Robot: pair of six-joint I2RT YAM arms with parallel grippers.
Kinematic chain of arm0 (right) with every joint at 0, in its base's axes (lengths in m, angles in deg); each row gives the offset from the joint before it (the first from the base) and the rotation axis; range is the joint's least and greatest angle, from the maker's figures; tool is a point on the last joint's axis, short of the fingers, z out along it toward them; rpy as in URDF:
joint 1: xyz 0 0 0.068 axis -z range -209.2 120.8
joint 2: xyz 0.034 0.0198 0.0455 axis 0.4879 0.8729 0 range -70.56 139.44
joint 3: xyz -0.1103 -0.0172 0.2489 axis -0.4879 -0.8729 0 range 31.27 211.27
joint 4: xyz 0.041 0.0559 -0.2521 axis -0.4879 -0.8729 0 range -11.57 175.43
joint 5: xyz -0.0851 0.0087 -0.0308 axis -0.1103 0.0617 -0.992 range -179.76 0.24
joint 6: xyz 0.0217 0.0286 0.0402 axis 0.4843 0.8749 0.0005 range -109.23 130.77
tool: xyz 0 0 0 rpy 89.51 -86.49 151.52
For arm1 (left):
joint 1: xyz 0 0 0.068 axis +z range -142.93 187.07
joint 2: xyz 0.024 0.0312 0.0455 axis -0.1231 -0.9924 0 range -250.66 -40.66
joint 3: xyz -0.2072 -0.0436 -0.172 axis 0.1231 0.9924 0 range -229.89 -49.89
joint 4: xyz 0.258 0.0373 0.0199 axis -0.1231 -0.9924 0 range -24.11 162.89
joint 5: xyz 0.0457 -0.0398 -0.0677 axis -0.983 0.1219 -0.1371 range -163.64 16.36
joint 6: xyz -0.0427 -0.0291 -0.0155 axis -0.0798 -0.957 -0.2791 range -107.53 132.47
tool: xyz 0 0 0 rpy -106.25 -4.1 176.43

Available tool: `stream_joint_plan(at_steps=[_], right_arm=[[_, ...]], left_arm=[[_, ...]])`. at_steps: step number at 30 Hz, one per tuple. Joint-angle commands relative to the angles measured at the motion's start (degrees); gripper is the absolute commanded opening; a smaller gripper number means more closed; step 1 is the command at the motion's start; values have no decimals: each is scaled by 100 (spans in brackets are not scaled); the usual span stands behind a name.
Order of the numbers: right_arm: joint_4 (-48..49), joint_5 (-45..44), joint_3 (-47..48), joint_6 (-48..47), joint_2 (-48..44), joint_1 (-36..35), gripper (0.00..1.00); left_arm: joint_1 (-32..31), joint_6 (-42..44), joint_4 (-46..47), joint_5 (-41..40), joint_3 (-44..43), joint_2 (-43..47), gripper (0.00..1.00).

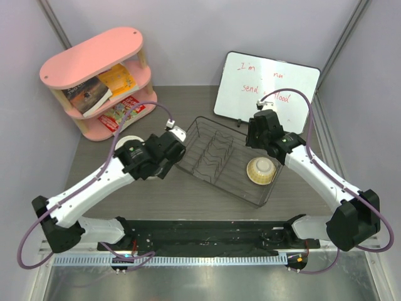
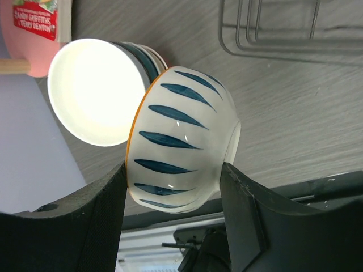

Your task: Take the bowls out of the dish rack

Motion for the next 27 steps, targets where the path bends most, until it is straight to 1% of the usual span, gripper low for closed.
stream_joint_plan(at_steps=[1, 5, 7, 9, 11, 13, 18, 20, 23, 25, 27], right_arm=[[109, -35, 77, 41, -103, 18, 39], [101, -70, 51, 32, -138, 18, 39], [101, -44, 42, 24, -103, 18, 39], [101, -8, 42, 33, -77, 27, 39], [109, 0, 33, 33, -76, 27, 39], [109, 0, 24, 41, -94, 27, 39], [109, -70, -64, -29, -217, 27, 40], [101, -70, -107, -64, -235, 27, 40], [101, -79, -151, -73, -261, 36, 40], [109, -61, -151, -73, -252, 27, 40], [109, -26, -160, -73, -270, 27, 39]], left_arm=[[-228, -65, -149, -254, 63, -334, 0], [-281, -468, -166, -131, 63, -431, 0], [-334, -916, -280, -122, 141, -537, 0], [-544, -1198, -341, -280, 256, -756, 0], [-772, -1707, -403, -481, 379, -1001, 0], [-844, -2233, -482, -631, 441, -1134, 0], [-958, -3272, -465, -684, 827, -1170, 0], [-967, -3649, -587, -973, 898, -1196, 0], [-976, -4027, -1000, -1395, 863, -1529, 0], [-1028, -4265, -1500, -1833, 775, -1958, 0], [-1029, -4511, -1765, -1976, 775, -2223, 0]])
